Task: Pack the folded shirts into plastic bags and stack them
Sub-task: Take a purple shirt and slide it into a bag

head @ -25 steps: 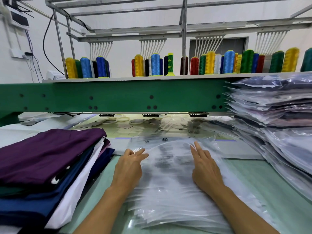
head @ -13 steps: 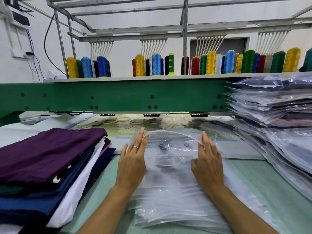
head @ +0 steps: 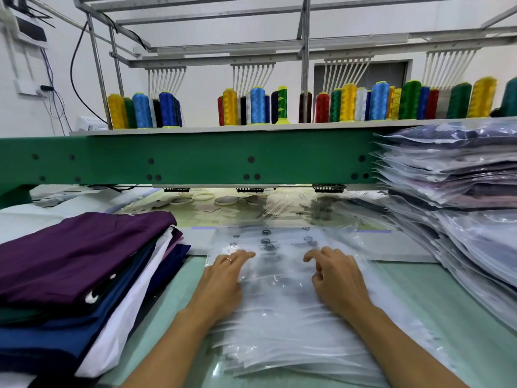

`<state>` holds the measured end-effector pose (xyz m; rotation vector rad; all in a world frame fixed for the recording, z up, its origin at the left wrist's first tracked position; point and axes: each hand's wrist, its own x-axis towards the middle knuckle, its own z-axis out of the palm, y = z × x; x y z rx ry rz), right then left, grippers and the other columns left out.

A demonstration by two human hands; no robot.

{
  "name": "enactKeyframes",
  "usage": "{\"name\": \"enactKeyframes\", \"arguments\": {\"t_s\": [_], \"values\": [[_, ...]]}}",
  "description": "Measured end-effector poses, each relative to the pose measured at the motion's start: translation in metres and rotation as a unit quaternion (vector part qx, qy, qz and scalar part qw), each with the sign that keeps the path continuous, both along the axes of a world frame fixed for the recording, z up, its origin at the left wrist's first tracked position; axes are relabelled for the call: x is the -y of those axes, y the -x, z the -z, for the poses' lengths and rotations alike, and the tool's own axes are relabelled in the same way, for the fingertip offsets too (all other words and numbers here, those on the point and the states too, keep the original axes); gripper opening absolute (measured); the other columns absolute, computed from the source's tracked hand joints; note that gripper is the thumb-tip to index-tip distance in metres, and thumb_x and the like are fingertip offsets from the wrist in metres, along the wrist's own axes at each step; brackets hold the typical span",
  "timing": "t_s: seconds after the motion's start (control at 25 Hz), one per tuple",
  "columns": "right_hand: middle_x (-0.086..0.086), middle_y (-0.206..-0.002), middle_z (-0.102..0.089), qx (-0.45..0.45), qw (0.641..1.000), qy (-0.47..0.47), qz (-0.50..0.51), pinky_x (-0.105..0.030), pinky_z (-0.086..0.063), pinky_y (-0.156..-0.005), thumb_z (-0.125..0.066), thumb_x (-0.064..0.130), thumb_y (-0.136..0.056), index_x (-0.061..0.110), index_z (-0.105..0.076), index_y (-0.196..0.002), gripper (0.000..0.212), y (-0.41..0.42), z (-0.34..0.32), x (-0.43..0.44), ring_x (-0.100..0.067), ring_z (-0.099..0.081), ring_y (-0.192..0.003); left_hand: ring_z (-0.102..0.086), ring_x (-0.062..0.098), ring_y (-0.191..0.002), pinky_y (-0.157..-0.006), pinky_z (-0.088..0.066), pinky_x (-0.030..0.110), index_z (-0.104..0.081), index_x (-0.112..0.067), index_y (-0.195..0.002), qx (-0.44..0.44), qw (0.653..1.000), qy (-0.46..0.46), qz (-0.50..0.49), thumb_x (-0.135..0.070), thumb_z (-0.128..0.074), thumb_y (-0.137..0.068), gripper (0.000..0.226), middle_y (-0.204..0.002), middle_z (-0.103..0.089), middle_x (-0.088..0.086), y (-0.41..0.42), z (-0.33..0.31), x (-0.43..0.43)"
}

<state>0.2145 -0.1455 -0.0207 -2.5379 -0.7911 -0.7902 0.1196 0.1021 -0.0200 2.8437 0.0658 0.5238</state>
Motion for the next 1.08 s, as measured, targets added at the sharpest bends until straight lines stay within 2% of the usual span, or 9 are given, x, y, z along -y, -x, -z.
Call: {"name": "enactKeyframes", "arguments": {"t_s": [0.08,0.24,0.32,0.44,0.56,0.68,0.8,0.88,1.08], "values": [[0.016,-0.082,-0.047,-0.036,0.999,0.005,-0.001,-0.034,-0.041,-0.083,-0.061,0.013,-0.080,0.032,-0.066,-0.101,0.028,0.000,-0.001,0.001,-0.015,-0.055,-0.080,-0.021,0.013,-0.151,-0.121,-0.025,0.044,-0.028,-0.044,-0.155,-0.060,0.998,0.006,0.029,-0.024,-0.047,-0.102,0.060,-0.165,-0.023,-0.014,-0.001,0.006,-0.002],[0.016,-0.068,-0.047,-0.025,0.999,0.023,-0.014,-0.035,-0.040,-0.081,-0.058,0.033,-0.079,0.032,-0.063,-0.090,0.012,0.004,-0.009,-0.001,-0.014,-0.054,-0.073,-0.009,0.010,-0.155,-0.124,-0.010,0.057,-0.027,-0.051,-0.153,-0.084,0.996,0.027,0.033,-0.054,-0.039,-0.104,0.051,-0.167,-0.013,-0.019,-0.005,0.010,0.001],[0.014,-0.077,-0.052,-0.101,0.991,0.082,-0.033,-0.036,-0.042,-0.086,-0.052,0.055,-0.084,0.033,-0.060,-0.096,0.026,0.004,-0.005,-0.002,-0.013,-0.054,-0.083,-0.003,0.010,-0.155,-0.123,-0.001,0.058,-0.025,-0.051,-0.154,-0.131,0.990,0.021,0.037,-0.065,-0.034,-0.101,0.056,-0.167,-0.007,-0.020,-0.007,0.014,0.004],[0.015,-0.088,-0.054,-0.183,0.976,0.083,-0.081,-0.035,-0.039,-0.078,-0.039,0.080,-0.084,0.034,-0.055,-0.092,0.049,0.004,0.002,-0.001,-0.009,-0.050,-0.090,0.004,0.011,-0.155,-0.122,0.008,0.059,-0.016,-0.051,-0.156,-0.178,0.983,0.007,0.035,-0.076,-0.026,-0.096,0.066,-0.168,0.000,-0.019,-0.010,0.020,0.006],[0.012,-0.086,-0.056,-0.170,0.982,0.047,-0.069,-0.035,-0.040,-0.072,-0.036,0.070,-0.092,0.033,-0.051,-0.085,0.041,0.002,0.005,0.000,-0.010,-0.051,-0.086,0.005,0.010,-0.155,-0.121,0.011,0.059,-0.014,-0.051,-0.156,-0.177,0.984,0.007,0.026,-0.081,-0.024,-0.091,0.072,-0.168,0.001,-0.018,-0.011,0.018,0.010],[0.010,-0.099,-0.056,-0.189,0.977,0.095,-0.001,-0.039,-0.044,-0.083,-0.038,0.047,-0.094,0.031,-0.046,-0.090,0.018,0.003,0.008,-0.006,-0.017,-0.050,-0.096,0.004,0.011,-0.155,-0.121,0.011,0.059,-0.016,-0.048,-0.157,-0.175,0.984,0.007,0.027,-0.087,-0.024,-0.087,0.081,-0.168,-0.001,-0.016,-0.005,0.017,0.016],[-0.002,-0.130,-0.050,-0.189,0.957,0.207,0.071,-0.046,-0.041,-0.093,-0.034,0.039,-0.099,0.023,-0.046,-0.119,0.028,0.006,0.009,-0.021,-0.027,-0.046,-0.119,0.001,0.010,-0.155,-0.122,0.009,0.059,-0.028,-0.032,-0.157,-0.138,0.990,0.010,0.030,-0.085,-0.029,-0.088,0.087,-0.169,-0.010,-0.009,0.004,0.011,0.019],[-0.007,-0.137,-0.048,-0.128,0.949,0.265,0.117,-0.045,-0.039,-0.093,-0.042,0.034,-0.097,0.018,-0.043,-0.132,0.039,0.013,0.002,-0.038,-0.031,-0.044,-0.125,-0.002,0.011,-0.156,-0.122,0.009,0.058,-0.033,-0.020,-0.154,-0.101,0.994,-0.030,0.026,-0.082,-0.029,-0.090,0.089,-0.168,-0.017,-0.004,0.009,0.003,0.018],[0.001,-0.122,-0.059,-0.034,0.989,0.133,0.061,-0.038,-0.042,-0.085,-0.052,0.033,-0.091,0.024,-0.052,-0.121,0.032,0.047,-0.041,-0.097,-0.025,-0.053,-0.112,-0.026,0.018,-0.149,-0.123,-0.003,0.056,-0.040,-0.018,-0.143,0.000,0.997,-0.081,-0.018,-0.050,-0.045,-0.102,0.052,-0.151,-0.043,-0.003,0.026,-0.040,-0.011]]}}
